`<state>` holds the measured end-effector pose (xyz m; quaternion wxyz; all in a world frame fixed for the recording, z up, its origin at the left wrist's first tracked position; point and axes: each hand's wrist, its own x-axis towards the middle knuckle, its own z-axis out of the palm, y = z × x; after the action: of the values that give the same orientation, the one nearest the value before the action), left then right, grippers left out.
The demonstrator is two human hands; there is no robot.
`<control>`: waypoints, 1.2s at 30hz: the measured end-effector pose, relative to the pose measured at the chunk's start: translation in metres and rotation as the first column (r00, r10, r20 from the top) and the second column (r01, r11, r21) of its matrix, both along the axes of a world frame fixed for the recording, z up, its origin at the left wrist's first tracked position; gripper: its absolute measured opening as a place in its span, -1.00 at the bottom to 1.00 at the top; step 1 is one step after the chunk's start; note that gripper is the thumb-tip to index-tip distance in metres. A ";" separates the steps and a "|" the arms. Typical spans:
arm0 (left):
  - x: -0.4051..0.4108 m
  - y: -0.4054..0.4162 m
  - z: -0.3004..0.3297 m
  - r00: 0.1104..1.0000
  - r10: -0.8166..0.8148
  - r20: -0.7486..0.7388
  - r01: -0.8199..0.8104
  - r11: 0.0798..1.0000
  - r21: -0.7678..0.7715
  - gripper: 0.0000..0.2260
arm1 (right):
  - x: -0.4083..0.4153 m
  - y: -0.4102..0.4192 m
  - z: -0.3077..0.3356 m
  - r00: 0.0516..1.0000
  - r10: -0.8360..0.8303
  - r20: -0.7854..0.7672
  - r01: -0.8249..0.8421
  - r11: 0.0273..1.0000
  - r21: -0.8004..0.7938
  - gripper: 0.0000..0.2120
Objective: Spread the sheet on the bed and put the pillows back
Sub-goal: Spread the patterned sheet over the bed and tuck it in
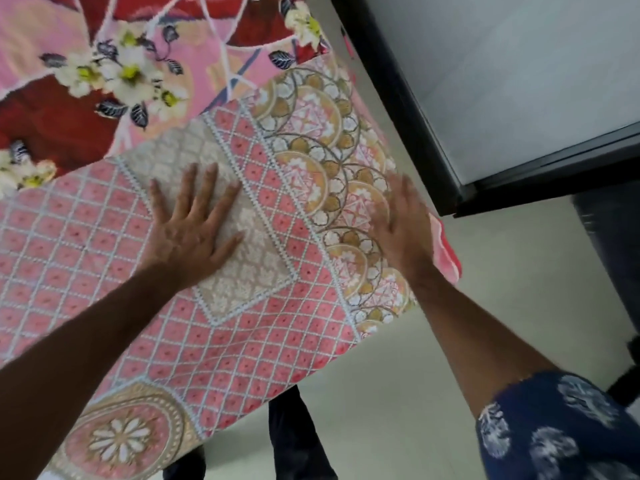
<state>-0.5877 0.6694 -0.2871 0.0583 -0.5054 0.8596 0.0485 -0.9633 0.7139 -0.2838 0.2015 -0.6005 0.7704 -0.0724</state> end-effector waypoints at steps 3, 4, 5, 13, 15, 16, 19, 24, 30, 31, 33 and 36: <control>-0.004 0.000 0.001 1.000 0.008 0.016 -0.008 1.000 -0.012 -0.32 | -0.039 0.011 -0.004 0.906 -0.311 0.288 0.284 0.950 0.134 -0.29; -0.004 -0.001 0.002 1.000 0.006 0.023 -0.006 1.000 -0.010 -0.31 | -0.043 0.011 -0.002 0.895 -0.336 0.293 0.313 0.942 0.123 -0.33; -0.005 -0.001 0.003 1.000 0.002 0.030 -0.002 1.000 -0.007 -0.31 | -0.041 0.011 0.002 0.901 -0.334 0.277 0.328 0.942 0.069 -0.40; 0.003 -0.001 0.004 0.997 -0.045 0.059 0.046 0.999 -0.014 -0.35 | 0.071 -0.020 0.018 0.790 0.594 -0.152 -0.613 0.776 -0.147 -0.44; 0.018 0.008 0.005 0.994 -0.089 0.061 0.091 0.996 -0.016 -0.38 | 0.077 -0.027 0.011 0.766 0.607 -0.212 -0.633 0.770 -0.080 -0.42; 0.030 0.017 0.006 0.994 -0.087 0.061 0.088 0.996 -0.016 -0.39 | 0.077 -0.030 0.008 0.778 0.578 -0.244 -0.608 0.792 -0.061 -0.41; 0.067 0.052 0.010 0.998 -0.005 0.059 0.005 1.000 0.006 -0.42 | 0.081 -0.037 0.012 0.889 0.348 -0.298 -0.374 0.927 -0.032 -0.43; 0.126 0.118 0.042 0.967 0.246 0.072 -0.256 0.941 0.222 -0.39 | 0.138 -0.024 0.044 0.952 0.182 -0.247 -0.163 0.982 0.098 -0.33; 0.186 0.203 0.136 0.867 0.491 0.086 -0.497 0.845 0.197 -0.35 | 0.245 0.037 0.133 0.739 0.629 -0.241 -0.615 0.776 0.141 -0.32; 0.195 0.221 0.157 0.858 0.506 0.088 -0.514 0.841 0.170 -0.36 | 0.263 0.054 0.153 0.685 0.683 -0.255 -0.675 0.726 0.133 -0.31; 0.207 0.255 0.193 0.838 0.540 0.082 -0.546 0.827 0.132 -0.36 | 0.294 0.085 0.189 0.579 0.764 -0.287 -0.770 0.627 0.116 -0.32; 0.230 0.322 0.251 0.803 0.592 0.069 -0.596 0.799 0.081 -0.35 | 0.342 0.139 0.252 0.470 0.826 -0.311 -0.853 0.516 0.082 -0.32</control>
<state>-0.3577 0.9911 -0.0366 0.0823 -0.7467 0.6530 0.0965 -0.6215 0.8526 -0.0323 0.0613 -0.9117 0.3941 0.0989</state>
